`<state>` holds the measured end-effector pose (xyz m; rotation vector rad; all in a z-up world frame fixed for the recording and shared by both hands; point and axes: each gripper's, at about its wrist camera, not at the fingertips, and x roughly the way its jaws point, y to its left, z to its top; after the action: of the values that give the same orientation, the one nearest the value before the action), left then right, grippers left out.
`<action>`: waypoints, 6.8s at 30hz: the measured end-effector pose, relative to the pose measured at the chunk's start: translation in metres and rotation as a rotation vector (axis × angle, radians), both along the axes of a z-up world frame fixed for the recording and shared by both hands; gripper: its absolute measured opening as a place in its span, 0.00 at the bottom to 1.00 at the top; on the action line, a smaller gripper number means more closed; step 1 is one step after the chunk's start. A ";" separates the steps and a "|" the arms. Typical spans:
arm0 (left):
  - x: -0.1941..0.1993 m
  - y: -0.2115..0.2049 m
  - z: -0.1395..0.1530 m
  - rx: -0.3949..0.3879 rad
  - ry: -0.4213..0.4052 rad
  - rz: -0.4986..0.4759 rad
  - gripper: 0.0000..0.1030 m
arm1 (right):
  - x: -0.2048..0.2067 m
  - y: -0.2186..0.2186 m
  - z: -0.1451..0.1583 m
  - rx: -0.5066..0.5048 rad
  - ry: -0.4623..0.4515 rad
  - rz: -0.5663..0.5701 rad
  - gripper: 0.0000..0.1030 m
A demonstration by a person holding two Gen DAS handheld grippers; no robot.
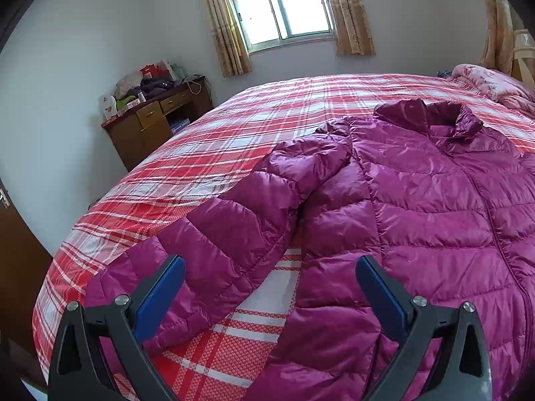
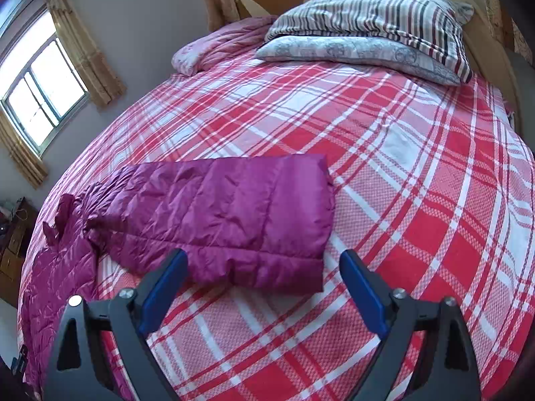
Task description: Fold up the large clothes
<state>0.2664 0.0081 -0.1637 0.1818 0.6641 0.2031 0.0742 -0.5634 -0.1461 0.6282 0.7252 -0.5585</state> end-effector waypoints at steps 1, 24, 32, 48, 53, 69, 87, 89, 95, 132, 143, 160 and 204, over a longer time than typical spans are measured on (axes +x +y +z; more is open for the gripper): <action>0.004 0.001 -0.003 -0.006 0.014 0.000 0.99 | 0.003 -0.005 -0.003 0.022 0.004 0.000 0.80; 0.004 0.048 0.006 -0.098 -0.002 0.006 0.99 | 0.013 0.037 0.076 -0.296 -0.070 0.054 0.14; 0.008 0.067 0.009 -0.114 -0.006 0.045 0.99 | 0.054 0.113 0.115 -0.468 -0.131 0.240 0.14; 0.012 0.074 -0.003 -0.100 0.001 0.065 0.99 | 0.096 0.218 0.116 -0.588 -0.134 0.518 0.14; 0.011 0.073 -0.006 -0.094 0.006 0.061 0.99 | 0.104 0.249 0.112 -0.617 -0.127 0.608 0.14; 0.011 0.072 -0.010 -0.081 0.020 0.047 0.99 | 0.131 0.341 0.069 -0.710 -0.054 0.864 0.14; 0.015 0.073 -0.015 -0.044 0.038 0.046 0.99 | 0.145 0.381 0.008 -0.674 0.016 0.958 0.14; 0.014 0.072 -0.014 -0.038 0.039 0.045 0.99 | 0.147 0.384 0.004 -0.656 0.024 0.975 0.20; 0.016 0.065 -0.005 -0.014 0.028 0.032 0.99 | 0.117 0.401 0.012 -0.606 -0.060 1.112 0.72; 0.062 -0.120 -0.021 0.136 0.041 -0.171 0.99 | 0.180 0.268 -0.007 -0.566 0.073 0.664 0.57; 0.068 -0.111 -0.025 0.126 0.066 -0.159 0.99 | 0.187 0.275 -0.019 -0.570 0.130 0.718 0.57; 0.071 -0.145 -0.007 0.168 -0.005 -0.166 0.99 | 0.199 0.213 0.035 -0.425 -0.029 0.600 0.46; 0.099 -0.128 -0.036 0.070 0.136 -0.156 0.99 | 0.210 0.267 -0.025 -0.379 0.113 0.731 0.49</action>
<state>0.3650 -0.1198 -0.2001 0.3153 0.7746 0.0645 0.2839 -0.2968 -0.1708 -0.0421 0.8645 -0.0428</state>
